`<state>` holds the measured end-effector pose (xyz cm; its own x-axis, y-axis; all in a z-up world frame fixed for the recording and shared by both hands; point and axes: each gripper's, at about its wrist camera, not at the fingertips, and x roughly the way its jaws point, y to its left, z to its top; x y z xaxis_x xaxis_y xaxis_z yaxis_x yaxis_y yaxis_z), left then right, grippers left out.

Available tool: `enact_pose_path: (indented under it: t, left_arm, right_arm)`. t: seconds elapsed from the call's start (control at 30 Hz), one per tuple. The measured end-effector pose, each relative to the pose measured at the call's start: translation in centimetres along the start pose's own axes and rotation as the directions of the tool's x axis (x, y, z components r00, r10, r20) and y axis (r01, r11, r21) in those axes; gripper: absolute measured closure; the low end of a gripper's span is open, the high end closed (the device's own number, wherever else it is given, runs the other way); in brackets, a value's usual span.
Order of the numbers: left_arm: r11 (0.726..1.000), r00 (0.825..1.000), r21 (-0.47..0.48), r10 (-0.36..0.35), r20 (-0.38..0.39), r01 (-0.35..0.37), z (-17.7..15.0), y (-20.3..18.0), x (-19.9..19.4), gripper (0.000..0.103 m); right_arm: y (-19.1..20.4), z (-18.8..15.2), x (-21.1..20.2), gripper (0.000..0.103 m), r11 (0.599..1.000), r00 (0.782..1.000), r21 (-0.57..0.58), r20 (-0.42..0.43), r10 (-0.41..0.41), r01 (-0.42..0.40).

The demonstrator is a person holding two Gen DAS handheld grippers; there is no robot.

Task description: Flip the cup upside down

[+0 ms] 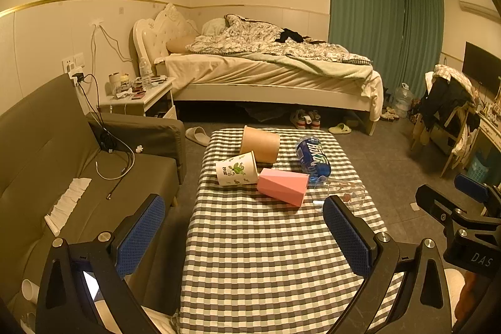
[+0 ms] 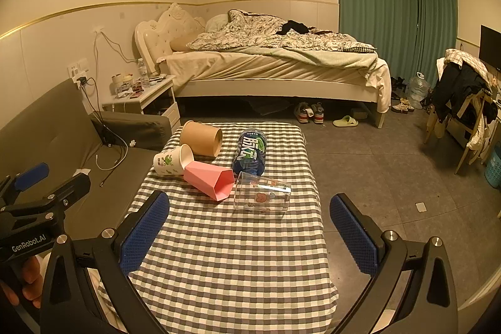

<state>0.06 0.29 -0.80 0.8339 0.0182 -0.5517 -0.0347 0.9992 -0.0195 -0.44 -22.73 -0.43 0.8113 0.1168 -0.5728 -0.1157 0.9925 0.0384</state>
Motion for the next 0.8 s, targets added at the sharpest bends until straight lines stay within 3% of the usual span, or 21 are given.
enact_pose_path:
  t: [0.8]
  left_arm:
    - [1.0, 1.0, -0.006, 0.0, -0.01, 0.0, -0.34, 0.22, 0.18, 0.0]
  right_arm:
    - [0.12, -0.15, 0.02, 0.0, 1.0, 1.0, -0.004, -0.007, -0.002, 0.002]
